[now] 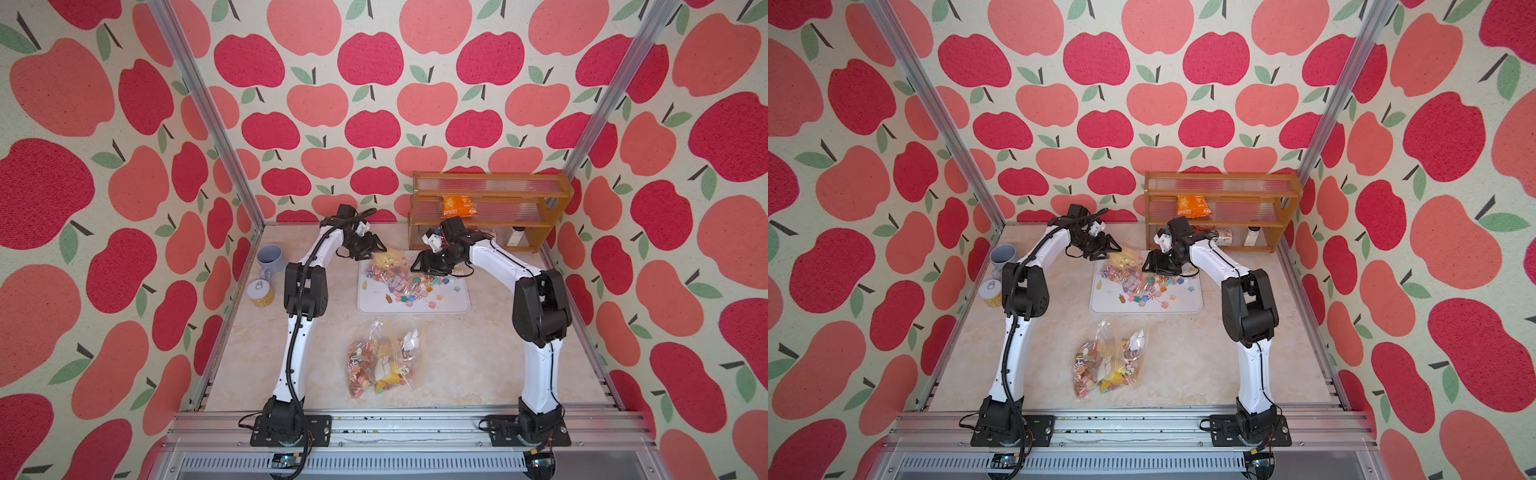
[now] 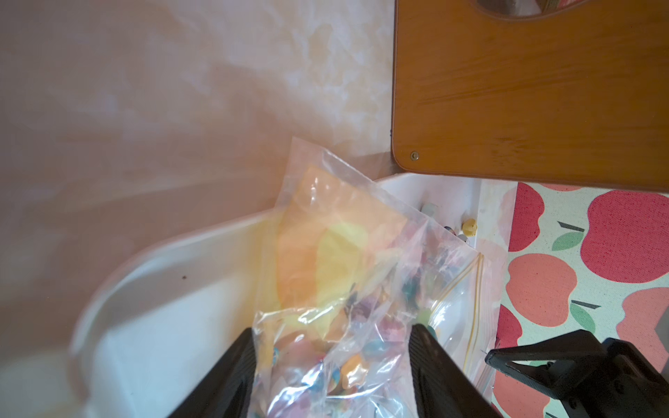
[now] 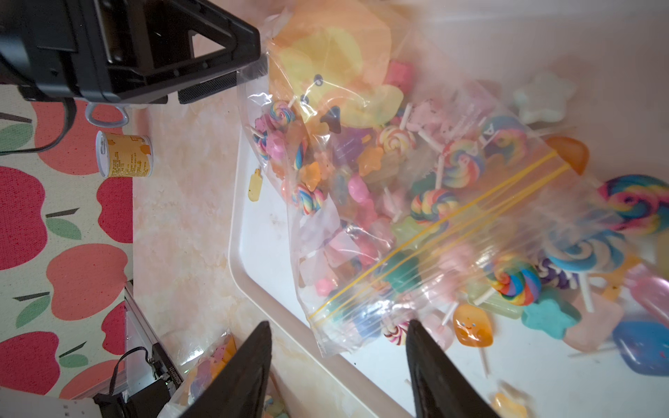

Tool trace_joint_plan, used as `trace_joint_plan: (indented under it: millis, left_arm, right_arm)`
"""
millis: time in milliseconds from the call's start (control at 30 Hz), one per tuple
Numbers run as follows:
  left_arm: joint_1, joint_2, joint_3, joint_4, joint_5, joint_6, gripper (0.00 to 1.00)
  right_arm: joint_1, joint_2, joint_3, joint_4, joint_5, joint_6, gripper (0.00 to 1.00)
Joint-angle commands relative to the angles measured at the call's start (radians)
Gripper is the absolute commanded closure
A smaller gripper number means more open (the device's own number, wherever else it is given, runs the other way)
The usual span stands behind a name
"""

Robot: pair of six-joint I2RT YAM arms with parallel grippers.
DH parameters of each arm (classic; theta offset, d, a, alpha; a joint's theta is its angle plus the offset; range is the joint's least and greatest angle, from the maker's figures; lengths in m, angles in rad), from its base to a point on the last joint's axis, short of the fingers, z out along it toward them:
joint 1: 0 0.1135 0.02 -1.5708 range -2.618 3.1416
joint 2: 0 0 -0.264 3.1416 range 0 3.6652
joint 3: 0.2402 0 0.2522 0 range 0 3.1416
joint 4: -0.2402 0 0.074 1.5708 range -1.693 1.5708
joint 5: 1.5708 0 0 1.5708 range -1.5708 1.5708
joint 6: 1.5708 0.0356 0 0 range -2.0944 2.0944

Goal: Pour candies out of the ziploc bag
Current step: 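Pour the candies out of the ziploc bag onto the tray.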

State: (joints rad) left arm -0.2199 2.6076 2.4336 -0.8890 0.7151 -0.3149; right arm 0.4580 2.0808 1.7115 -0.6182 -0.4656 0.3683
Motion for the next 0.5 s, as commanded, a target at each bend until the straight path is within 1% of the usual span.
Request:
trace_joint_plan:
  millis: [0,200,267,400,467]
  left_arm:
    - [-0.017,0.04,0.072,-0.114,-0.003,0.037,0.36]
    - [-0.027,0.056,0.12,-0.2,-0.01,0.055,0.36]
    - [-0.028,0.054,0.119,-0.225,-0.015,0.062,0.34]
    - [-0.033,0.045,0.114,-0.269,-0.069,0.087,0.3]
    - [-0.032,0.042,0.106,-0.271,-0.079,0.092,0.29]
  right_arm:
    - [0.005,0.018,0.036,-0.007,-0.018,0.006,0.39]
    - [0.004,0.009,0.035,-0.017,-0.022,-0.005,0.39]
    - [0.003,0.004,0.033,-0.019,-0.022,-0.006,0.39]
    - [0.001,-0.001,0.031,-0.02,-0.027,-0.008,0.39]
    - [0.001,-0.003,0.031,-0.02,-0.029,-0.009,0.39]
